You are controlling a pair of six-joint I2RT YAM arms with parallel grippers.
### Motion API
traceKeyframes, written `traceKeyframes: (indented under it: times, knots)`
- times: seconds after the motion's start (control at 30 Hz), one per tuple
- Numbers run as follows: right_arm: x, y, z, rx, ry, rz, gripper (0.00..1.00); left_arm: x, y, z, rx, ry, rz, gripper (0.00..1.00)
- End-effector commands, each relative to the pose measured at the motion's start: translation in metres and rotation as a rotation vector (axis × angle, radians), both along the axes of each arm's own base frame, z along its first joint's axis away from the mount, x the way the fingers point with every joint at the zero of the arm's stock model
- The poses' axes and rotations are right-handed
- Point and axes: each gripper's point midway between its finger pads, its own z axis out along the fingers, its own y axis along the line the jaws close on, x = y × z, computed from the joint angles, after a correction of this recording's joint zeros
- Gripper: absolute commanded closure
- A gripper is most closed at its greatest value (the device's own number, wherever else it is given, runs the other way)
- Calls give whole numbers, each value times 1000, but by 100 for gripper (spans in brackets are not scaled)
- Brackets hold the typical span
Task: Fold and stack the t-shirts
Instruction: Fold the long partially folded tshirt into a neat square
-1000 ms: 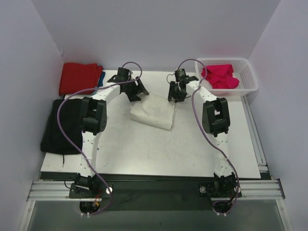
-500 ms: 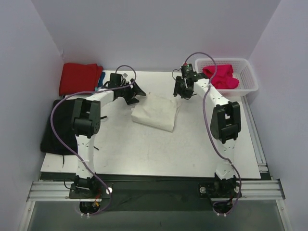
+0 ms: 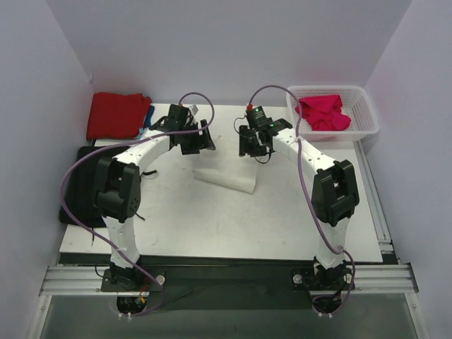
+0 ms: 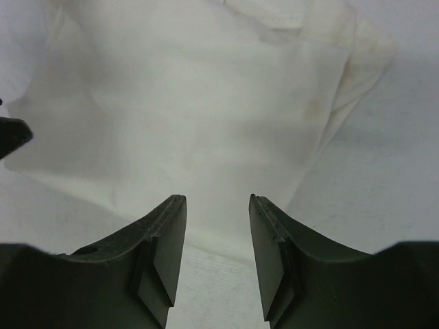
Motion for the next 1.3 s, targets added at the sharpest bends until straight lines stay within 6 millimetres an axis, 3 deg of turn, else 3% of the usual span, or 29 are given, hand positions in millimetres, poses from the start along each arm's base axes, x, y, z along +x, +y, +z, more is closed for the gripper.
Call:
traceKeyframes:
  times: [0.0, 0.23, 0.37, 0.53, 0.67, 0.77, 0.9, 1.03, 1.13, 1.27]
  knots:
    - [-15, 7, -7, 10, 41, 14, 58, -27, 12, -19, 132, 26, -17, 18]
    - [-33, 12, -40, 35, 139, 9, 58, -46, 10, -45, 130, 106, -7, 19]
    - [-54, 7, -62, 35, 199, 7, 58, -67, 28, -59, 203, 157, 11, 19]
    - [-85, -5, -104, 5, 305, 1, 59, -91, 50, -86, 314, 219, 13, 19]
    - [-93, -11, -120, -23, 343, -6, 60, -101, 60, -104, 382, 247, 6, 19]
    - [-89, -13, -114, -28, 318, -17, 60, -102, 59, -99, 389, 235, -2, 19]
    - [-80, -13, -82, -15, 236, -23, 60, -97, 56, -69, 381, 169, 0, 19]
    - [-77, -13, -50, -22, 151, -6, 60, -91, 49, -13, 328, 41, 0, 18]
    - [-81, -8, -31, -19, 109, 17, 59, -94, 44, 12, 291, -2, -13, 17]
    - [-88, 5, -19, 1, 94, 55, 59, -102, 39, 17, 247, 5, -23, 17]
